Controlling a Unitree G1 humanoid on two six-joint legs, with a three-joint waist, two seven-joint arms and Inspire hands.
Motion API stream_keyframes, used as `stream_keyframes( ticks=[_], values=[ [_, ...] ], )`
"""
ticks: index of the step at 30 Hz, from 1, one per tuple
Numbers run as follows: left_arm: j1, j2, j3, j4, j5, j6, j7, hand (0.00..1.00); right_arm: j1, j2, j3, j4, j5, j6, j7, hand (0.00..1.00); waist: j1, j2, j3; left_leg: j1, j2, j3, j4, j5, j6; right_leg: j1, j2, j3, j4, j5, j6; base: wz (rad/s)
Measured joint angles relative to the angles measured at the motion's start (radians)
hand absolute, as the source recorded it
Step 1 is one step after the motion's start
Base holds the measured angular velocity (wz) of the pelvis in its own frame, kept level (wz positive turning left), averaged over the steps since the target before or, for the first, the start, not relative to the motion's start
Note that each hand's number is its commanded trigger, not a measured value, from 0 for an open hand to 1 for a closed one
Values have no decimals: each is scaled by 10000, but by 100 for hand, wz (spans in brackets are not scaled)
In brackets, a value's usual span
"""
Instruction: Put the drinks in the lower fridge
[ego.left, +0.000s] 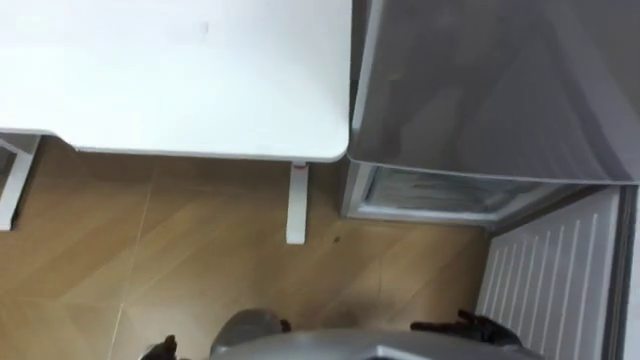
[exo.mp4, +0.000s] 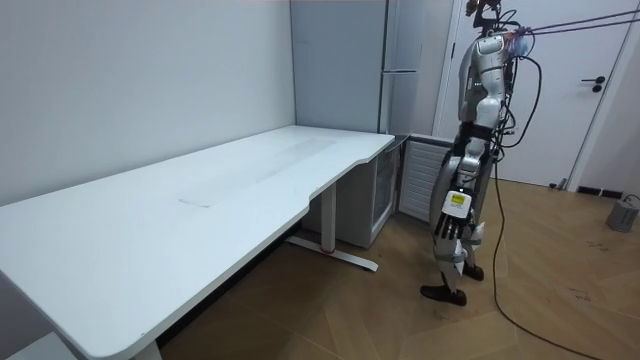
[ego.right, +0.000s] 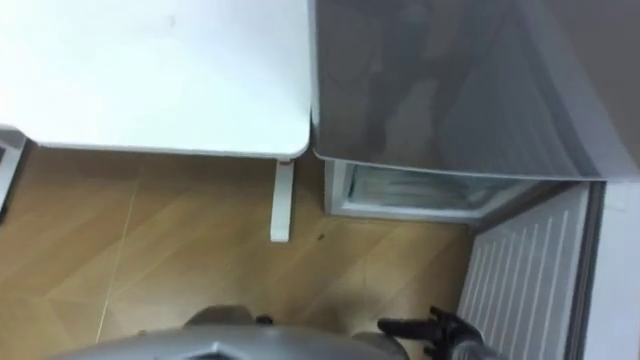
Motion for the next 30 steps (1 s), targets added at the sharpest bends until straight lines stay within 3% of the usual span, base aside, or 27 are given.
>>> stream_keyframes(
  ticks=[8,10,15,20,30],
  values=[
    [-96,-50,729,-10,5,69,109,0,166,278,-710,171,45,181,284,0,-300,-14,-18,468,4,70,-183,26,-37,357,29,196,-177,48,-17,-7],
    [-130,-53,752,-10,78,139,53,0,158,295,-920,293,31,261,396,0,-289,7,-75,488,13,75,-182,27,-36,358,40,223,-176,66,-20,-7],
    [-129,-206,1247,38,1096,615,-293,0,116,293,-1407,459,-61,694,677,0,-290,-25,-45,774,43,179,-238,25,-36,539,58,418,-170,77,-30,-10],
    [-118,-298,1297,66,1289,868,-413,0,118,291,-1498,479,-87,859,701,0,-290,-53,-31,923,75,255,-308,24,-39,643,98,533,-175,88,-50,-6],
    [-208,-299,1900,24,1629,792,-465,0,-67,177,-2166,-1388,-3740,1002,-524,0,-306,-213,-43,1089,186,473,-340,23,-41,658,185,806,-171,225,-81,-8]
  ],
)
